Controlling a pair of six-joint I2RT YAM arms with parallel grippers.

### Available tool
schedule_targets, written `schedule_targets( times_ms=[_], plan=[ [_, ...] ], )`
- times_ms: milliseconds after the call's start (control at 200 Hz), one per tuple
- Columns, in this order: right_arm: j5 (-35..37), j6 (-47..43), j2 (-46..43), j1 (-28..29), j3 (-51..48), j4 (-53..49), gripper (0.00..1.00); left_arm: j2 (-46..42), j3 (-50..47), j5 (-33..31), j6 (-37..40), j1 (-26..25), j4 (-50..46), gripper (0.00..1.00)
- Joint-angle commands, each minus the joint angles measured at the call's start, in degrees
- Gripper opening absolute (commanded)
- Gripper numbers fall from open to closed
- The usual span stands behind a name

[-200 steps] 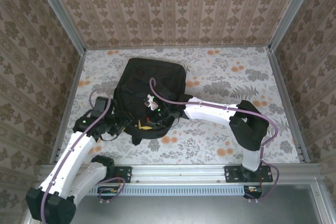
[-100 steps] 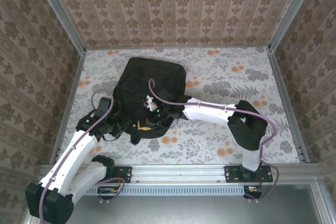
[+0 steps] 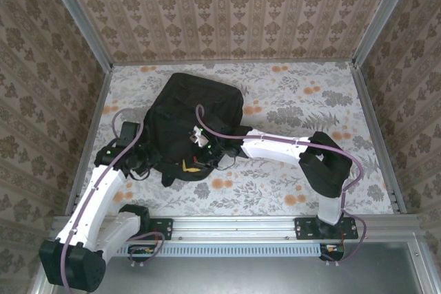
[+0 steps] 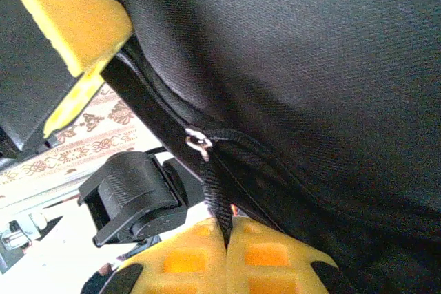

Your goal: Pack the student bag

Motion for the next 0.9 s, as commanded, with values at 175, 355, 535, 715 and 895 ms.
schedule_targets(
  times_ms=[175, 355, 535, 715, 895],
  plan=[
    [-1.7, -2.5, -4.1, -2.5, -2.6, -5.9, 0.00, 0.5, 3.4, -7.4, 5.5, 3.1, 1.0, 0.00],
    [-2.4, -2.6, -5.4, -2.9, -2.1, -6.7, 0.00, 1.1, 3.8, -8.1, 7.1, 3.4, 1.8, 0.02],
    [-3.2, -1.6, -1.4, -1.0, 3.4, -6.4, 0.00, 6.8, 6.5, -6.9, 8.4, 4.9, 3.5, 0.17],
    [-1.9, 2.2, 4.1, -0.2, 9.2, -3.5, 0.00, 9.6, 8.4, -8.0, 10.7, 8.6, 4.7, 0.36],
    [-0.9, 3.7, 6.3, -0.2, 12.3, -2.5, 0.00, 5.3, 9.1, 1.1, 4.6, 8.8, 0.6, 0.57]
  ],
)
